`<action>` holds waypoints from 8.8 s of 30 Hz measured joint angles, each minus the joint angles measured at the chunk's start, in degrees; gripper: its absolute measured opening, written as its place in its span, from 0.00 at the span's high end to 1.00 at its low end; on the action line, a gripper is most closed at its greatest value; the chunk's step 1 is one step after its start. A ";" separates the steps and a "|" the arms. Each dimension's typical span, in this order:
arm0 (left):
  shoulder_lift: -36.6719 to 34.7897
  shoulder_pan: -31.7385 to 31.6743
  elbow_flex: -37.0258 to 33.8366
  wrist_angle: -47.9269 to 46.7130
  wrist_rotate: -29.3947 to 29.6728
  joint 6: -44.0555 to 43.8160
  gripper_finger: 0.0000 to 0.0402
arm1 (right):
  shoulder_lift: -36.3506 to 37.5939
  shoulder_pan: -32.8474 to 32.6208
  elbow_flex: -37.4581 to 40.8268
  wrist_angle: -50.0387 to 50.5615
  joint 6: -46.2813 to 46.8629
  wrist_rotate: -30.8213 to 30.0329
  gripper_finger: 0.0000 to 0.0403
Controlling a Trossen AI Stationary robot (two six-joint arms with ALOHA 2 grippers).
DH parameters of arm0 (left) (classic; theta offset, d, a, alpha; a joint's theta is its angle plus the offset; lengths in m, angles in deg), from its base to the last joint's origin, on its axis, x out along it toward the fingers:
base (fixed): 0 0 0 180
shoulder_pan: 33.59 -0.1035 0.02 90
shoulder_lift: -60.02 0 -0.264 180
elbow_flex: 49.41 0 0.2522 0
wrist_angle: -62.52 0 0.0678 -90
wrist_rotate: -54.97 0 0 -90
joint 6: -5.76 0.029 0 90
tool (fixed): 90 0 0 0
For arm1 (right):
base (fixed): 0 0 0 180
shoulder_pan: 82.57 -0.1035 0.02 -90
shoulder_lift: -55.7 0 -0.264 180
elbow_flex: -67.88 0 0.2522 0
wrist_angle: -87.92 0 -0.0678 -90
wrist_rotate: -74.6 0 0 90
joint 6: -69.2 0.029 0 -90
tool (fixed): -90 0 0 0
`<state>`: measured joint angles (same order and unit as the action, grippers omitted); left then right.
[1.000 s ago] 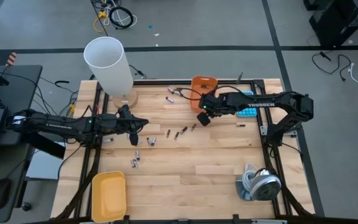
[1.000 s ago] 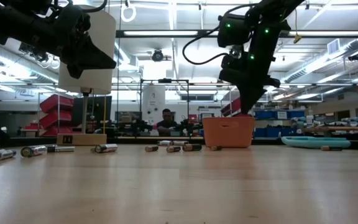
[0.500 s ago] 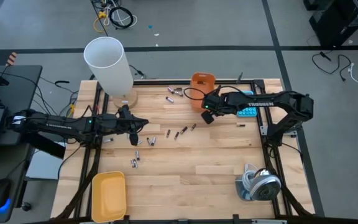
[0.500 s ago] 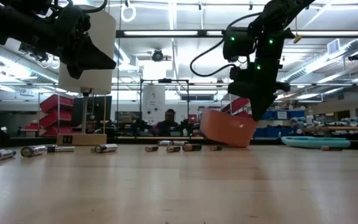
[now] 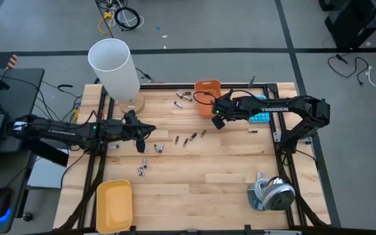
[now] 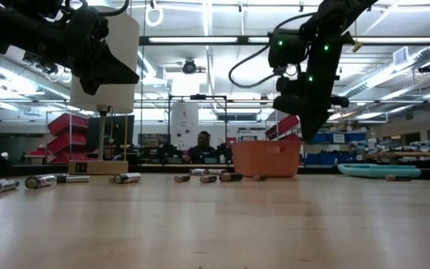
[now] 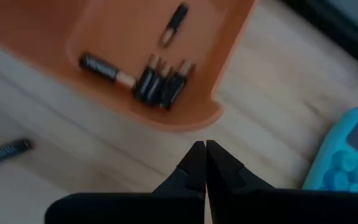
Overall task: Sort batteries
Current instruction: Adjust the orange bin, then put the black battery into the orange bin
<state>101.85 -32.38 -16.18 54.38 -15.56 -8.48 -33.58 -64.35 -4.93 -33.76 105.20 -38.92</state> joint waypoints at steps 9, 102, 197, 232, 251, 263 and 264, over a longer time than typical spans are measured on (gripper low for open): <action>0.00 0.01 0.00 2.93 0.00 0.95 0.92 | 0.74 7.50 -0.20 -20.53 -6.27 3.26 1.00; 0.00 0.02 0.01 3.66 0.00 1.99 0.92 | 11.69 -5.86 21.99 13.03 -6.24 11.23 1.00; 0.00 0.01 -0.01 2.11 -0.02 2.16 0.92 | 11.65 3.54 27.41 1.29 6.46 17.95 0.90; 0.00 0.00 0.01 0.76 -0.02 2.01 0.92 | 12.31 -5.22 9.43 2.35 0.49 15.66 0.98; -0.02 0.00 -0.01 1.03 -0.02 1.99 0.92 | 12.37 4.36 3.02 -33.05 -15.80 13.26 0.98; -0.02 0.01 0.01 2.38 -0.01 1.99 0.92 | 7.50 11.67 2.93 -34.91 -18.03 6.66 0.98; -0.02 0.01 0.01 2.70 0.00 1.99 0.92 | 6.42 11.89 2.92 -35.00 -18.15 6.68 0.98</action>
<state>101.83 -32.36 -16.17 57.08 -15.56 -6.49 -27.16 -52.46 -2.01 -68.76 87.05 -32.24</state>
